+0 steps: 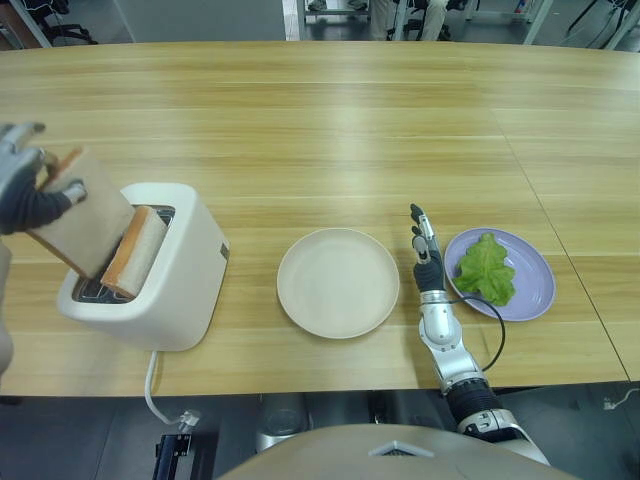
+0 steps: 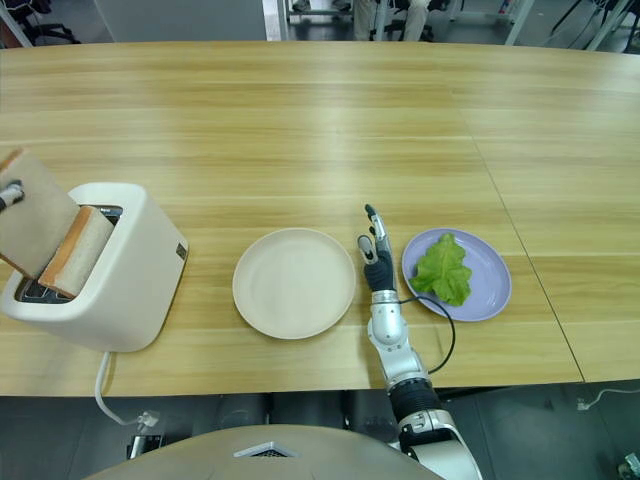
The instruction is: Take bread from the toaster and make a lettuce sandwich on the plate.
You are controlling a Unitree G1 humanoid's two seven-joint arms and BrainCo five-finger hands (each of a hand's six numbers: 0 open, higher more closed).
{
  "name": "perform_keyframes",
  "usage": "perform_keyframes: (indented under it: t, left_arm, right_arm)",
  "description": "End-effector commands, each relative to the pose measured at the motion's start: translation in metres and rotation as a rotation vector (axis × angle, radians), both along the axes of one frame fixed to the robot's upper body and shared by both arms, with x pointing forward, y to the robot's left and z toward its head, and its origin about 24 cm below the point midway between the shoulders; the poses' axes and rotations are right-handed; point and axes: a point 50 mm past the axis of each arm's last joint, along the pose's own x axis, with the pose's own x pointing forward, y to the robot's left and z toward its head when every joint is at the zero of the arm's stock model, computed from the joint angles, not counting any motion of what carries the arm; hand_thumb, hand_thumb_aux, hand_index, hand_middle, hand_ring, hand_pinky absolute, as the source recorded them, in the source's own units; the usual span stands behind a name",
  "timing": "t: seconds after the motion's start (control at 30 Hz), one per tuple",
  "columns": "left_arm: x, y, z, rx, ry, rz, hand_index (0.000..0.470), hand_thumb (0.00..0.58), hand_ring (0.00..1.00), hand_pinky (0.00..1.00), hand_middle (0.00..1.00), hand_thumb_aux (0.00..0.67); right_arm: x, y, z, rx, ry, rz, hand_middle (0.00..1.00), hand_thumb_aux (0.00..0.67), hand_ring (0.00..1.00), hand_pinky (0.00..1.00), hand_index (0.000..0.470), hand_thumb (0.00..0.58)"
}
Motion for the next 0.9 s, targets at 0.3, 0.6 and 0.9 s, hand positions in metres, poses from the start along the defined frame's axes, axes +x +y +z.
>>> perform_keyframes:
  t: [0.3,0.6,0.9]
  left_arm:
    - [0.015,-0.035,0.034,-0.059,-0.136,-0.228,0.46,0.58,0.0,0.0,0.0,0.67]
    - [0.045,-0.093,0.017,-0.378,0.033,-0.602,0.46,0.58,0.0,0.0,0.0,0.67]
    - [0.077,-0.156,-0.038,-0.565,0.452,-0.843,0.46,0.58,0.0,0.0,0.0,0.67]
  right_arm:
    - [0.002,-0.001,0.001,0.003,-0.008,-0.007,0.0,0.0,0.0,0.0,0.0,0.0]
    - [0.009,-0.015,0.03,0.062,-0.121,-0.046,0.0,0.0,0.0,0.0,0.0,0.0]
    - [0.02,-0.064,0.103,0.046,-0.38,-0.156,0.0,0.0,0.0,0.0,0.0,0.0]
